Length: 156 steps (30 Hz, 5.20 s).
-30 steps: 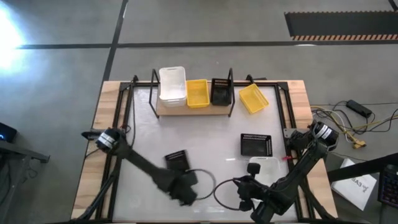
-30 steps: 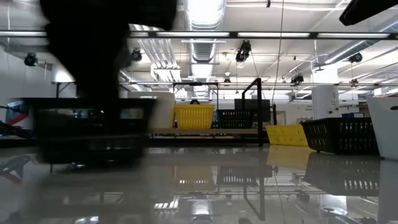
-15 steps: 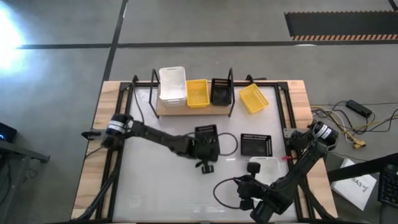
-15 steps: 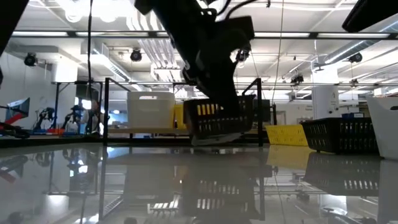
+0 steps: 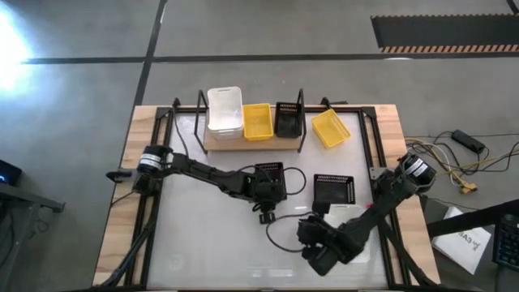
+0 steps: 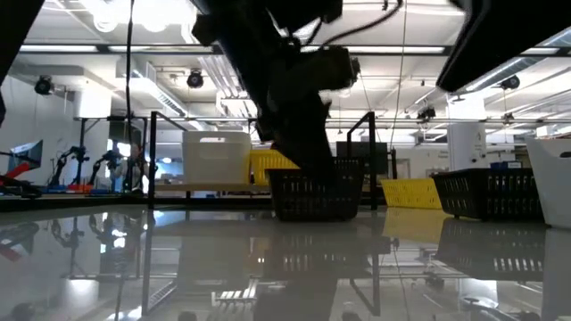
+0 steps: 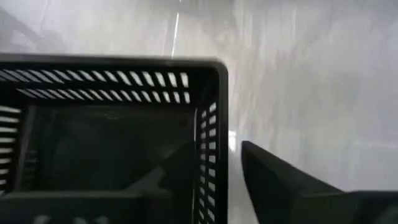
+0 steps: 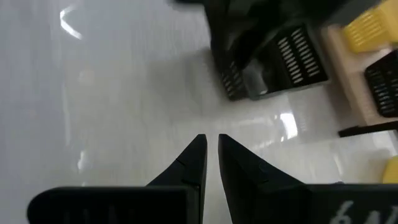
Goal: Stack baskets on shelf by color
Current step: Stack the bottom black bin on top of the black bin on the shelf, then stack the white bin on top of the white bin on the shelf
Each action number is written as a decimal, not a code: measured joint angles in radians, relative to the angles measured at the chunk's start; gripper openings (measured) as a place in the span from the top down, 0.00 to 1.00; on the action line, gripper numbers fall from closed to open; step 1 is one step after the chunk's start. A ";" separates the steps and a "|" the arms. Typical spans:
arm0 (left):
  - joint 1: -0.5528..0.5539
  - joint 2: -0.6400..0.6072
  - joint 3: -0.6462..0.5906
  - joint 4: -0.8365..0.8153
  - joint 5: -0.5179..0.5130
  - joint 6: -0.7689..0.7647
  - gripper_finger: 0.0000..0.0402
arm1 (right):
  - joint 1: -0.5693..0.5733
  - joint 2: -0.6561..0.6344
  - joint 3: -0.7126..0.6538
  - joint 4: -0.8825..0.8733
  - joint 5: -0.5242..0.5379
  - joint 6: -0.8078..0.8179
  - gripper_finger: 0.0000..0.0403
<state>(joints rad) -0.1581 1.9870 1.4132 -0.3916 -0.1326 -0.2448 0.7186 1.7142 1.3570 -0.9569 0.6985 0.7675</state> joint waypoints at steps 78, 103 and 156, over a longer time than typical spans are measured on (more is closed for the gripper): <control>-0.530 -0.251 -0.743 0.778 -0.692 -0.638 0.47 | -1.069 -0.051 0.141 0.205 -0.427 -1.088 0.98; -0.529 -0.252 -0.743 0.780 -0.692 -0.639 0.47 | -1.093 0.022 0.143 0.090 -0.464 -1.135 0.73; -0.491 -0.252 -0.744 0.780 -0.703 -0.632 0.47 | -0.302 -0.409 -0.264 -0.158 -0.563 0.264 0.53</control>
<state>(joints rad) -0.6491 1.7348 0.6693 0.3887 -0.8360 -0.8767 0.4171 1.3051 1.0933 -1.1152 0.1353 1.0317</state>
